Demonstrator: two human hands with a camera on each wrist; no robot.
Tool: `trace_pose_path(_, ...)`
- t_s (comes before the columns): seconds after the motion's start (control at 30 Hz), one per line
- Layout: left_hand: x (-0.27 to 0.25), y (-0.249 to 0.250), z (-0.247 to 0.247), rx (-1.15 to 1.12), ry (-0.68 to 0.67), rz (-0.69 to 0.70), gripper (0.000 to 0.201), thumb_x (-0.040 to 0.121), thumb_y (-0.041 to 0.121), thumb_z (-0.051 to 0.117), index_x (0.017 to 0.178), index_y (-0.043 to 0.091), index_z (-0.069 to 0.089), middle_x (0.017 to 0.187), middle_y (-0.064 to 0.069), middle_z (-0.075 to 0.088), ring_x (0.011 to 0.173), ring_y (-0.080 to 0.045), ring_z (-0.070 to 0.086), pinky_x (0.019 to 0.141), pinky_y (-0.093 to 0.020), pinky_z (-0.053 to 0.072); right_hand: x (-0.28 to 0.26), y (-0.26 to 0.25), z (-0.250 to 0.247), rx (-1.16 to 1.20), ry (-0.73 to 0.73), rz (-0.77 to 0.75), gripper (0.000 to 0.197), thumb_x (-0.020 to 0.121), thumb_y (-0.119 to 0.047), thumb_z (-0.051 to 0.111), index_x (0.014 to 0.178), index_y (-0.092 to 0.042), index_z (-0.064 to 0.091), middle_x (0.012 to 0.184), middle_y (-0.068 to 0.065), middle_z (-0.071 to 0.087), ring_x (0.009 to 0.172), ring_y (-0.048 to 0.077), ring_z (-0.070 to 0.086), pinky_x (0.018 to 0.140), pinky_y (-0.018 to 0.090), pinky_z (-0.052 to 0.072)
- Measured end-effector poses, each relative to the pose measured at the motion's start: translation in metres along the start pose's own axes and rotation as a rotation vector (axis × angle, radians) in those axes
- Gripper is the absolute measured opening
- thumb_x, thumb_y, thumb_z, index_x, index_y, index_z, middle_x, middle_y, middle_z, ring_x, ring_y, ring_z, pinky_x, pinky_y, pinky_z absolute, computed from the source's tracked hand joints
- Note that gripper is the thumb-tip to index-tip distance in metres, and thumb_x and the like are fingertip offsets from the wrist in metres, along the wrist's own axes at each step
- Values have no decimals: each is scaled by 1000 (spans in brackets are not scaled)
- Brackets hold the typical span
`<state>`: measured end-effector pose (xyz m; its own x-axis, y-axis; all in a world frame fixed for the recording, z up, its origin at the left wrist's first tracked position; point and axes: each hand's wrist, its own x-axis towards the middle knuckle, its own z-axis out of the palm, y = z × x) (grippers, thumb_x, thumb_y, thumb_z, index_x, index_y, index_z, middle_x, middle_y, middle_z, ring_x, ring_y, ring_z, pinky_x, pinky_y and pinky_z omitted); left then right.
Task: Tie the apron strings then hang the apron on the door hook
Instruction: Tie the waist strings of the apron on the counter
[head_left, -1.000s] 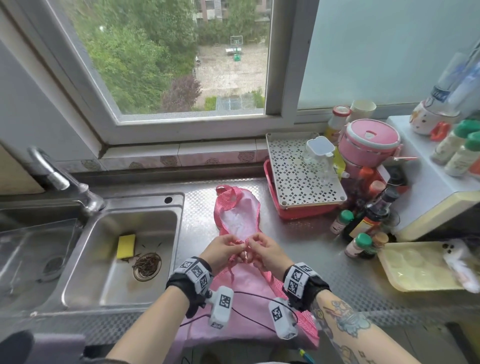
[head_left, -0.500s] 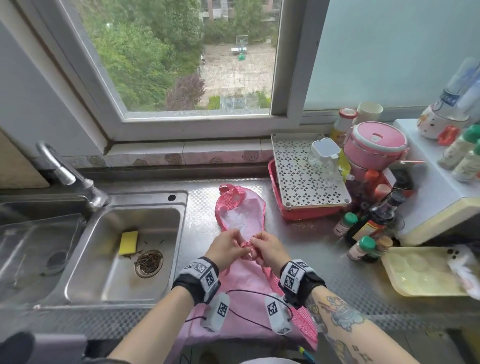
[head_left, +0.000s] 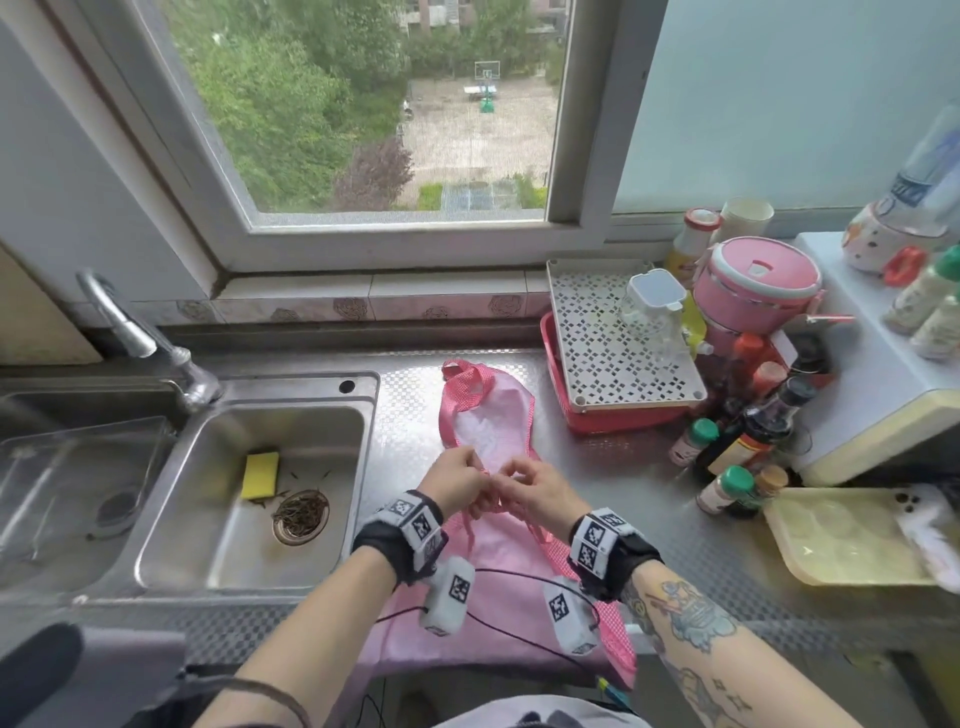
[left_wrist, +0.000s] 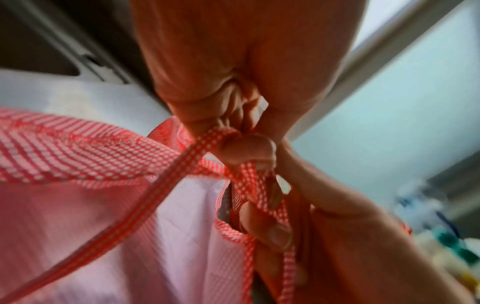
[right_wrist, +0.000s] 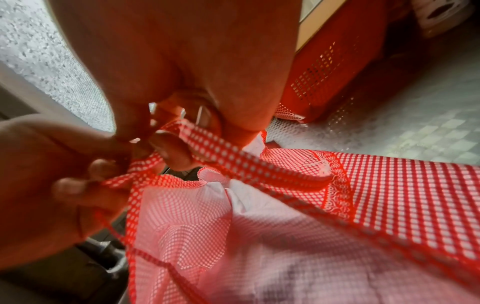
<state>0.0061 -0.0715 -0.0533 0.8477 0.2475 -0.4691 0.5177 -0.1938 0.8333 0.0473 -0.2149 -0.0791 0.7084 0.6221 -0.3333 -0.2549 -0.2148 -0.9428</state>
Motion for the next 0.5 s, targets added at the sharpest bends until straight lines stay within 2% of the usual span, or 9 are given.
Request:
trace_pose_path(0.03, 0, 0, -1, -84, -30, -46, 22, 80, -6, 57, 69, 7, 44, 58, -12, 57, 47, -23, 55, 50, -37, 51, 0, 0, -2, 0, 6, -10, 22, 87, -21, 66, 73, -7, 56, 62, 7, 55, 49, 11, 46, 44, 17, 36)
trace_pose_path(0.1, -1, 0, -3, -189, -68, -109, 24, 80, -7, 60, 67, 8, 45, 63, -12, 55, 53, -24, 54, 46, -31, 48, 0, -1, -3, -10, 31, -34, 32, 84, -21, 71, 55, -14, 57, 53, 1, 54, 47, 11, 46, 47, 18, 36)
trace_pose_path(0.17, 1, -1, -2, -203, -85, -134, 22, 77, -6, 62, 68, 7, 46, 67, -15, 56, 64, -29, 57, 53, -33, 47, 0, 0, -1, -69, 64, -42, 40, 81, -27, 73, 46, -18, 57, 48, -1, 53, 45, 10, 46, 47, 18, 36)
trace_pose_path(0.23, 1, -1, -2, -179, -125, -143, 17, 77, -2, 60, 70, 6, 47, 69, -21, 58, 68, -31, 56, 58, -35, 44, 0, 3, 0, -152, 77, -53, 44, 82, -37, 70, 44, -16, 59, 47, 0, 55, 44, 9, 46, 49, 18, 36)
trace_pose_path(0.3, 1, -3, -2, -212, -180, -167, 15, 81, -1, 57, 70, 5, 48, 74, -27, 58, 64, -29, 55, 52, -30, 41, 0, 4, 1, -215, 78, -60, 48, 85, -43, 64, 46, -14, 63, 49, 2, 58, 45, 10, 46, 52, 22, 38)
trace_pose_path(0.4, 3, -7, -3, -275, -167, -186, 20, 83, -4, 57, 68, 5, 49, 68, -22, 58, 55, -24, 53, 47, -27, 39, -2, 2, 1, -310, 77, -81, 49, 86, -50, 56, 53, -16, 67, 58, 0, 62, 51, 9, 50, 59, 27, 43)
trace_pose_path(0.5, 5, -10, -3, -320, -117, -193, 24, 82, -1, 65, 62, 4, 53, 60, -17, 59, 51, -23, 56, 48, -27, 44, -1, 2, 2, -409, 63, -90, 38, 81, -51, 62, 60, -21, 70, 68, -2, 67, 60, 9, 58, 63, 33, 48)
